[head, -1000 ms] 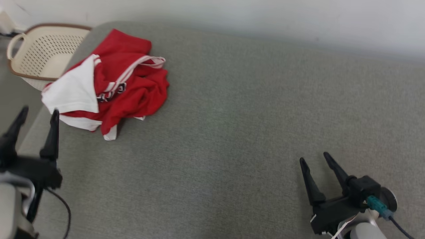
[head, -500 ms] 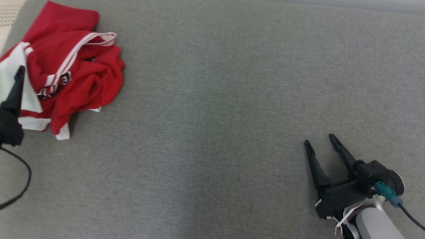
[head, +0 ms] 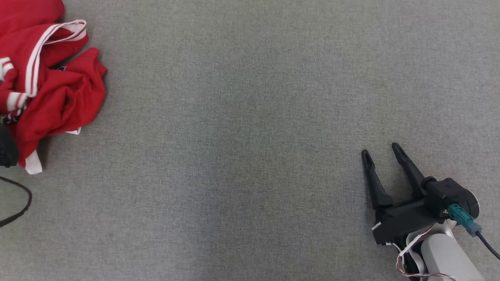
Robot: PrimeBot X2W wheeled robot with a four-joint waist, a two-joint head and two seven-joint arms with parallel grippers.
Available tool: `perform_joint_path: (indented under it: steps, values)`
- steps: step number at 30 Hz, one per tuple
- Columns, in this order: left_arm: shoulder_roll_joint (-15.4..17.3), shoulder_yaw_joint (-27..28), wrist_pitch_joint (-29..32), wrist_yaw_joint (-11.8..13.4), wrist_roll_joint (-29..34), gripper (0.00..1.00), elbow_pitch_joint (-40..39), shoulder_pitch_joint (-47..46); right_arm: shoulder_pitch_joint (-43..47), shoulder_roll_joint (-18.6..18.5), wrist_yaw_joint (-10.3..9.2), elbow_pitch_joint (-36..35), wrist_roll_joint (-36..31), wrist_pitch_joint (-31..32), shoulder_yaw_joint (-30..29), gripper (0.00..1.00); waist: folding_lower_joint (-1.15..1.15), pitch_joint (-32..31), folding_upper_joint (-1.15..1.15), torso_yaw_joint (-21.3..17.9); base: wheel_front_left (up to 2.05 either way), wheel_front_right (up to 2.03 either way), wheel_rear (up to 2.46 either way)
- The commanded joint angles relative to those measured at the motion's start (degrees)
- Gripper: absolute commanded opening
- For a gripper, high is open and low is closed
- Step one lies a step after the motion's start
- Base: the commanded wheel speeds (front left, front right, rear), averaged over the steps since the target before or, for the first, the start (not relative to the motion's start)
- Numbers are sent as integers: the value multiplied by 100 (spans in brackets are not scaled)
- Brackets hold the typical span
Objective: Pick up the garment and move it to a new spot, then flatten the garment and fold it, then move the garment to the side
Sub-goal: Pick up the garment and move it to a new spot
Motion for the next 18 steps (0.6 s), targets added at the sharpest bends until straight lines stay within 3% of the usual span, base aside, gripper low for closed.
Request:
perform_joint_path:
  steps: [1,10,13,18]
  values:
    - [28,-34,-75,15,39,0,84,-56,113,31,-8,120,33,16,-20,100,-1,-46,-1,19,0,0,0]
    - [43,-189,-570,154,330,0,-209,-405,141,238,-7,107,120,9,-52,100,-1,-402,-1,61,0,0,0]
    - [-27,-246,-629,177,513,0,-681,-551,169,336,-7,125,159,8,-58,100,-1,-588,-1,29,0,0,0]
    - [-332,-243,-623,145,754,0,-2175,-582,284,514,-7,157,223,8,-132,100,-1,-891,-1,-96,0,0,0]
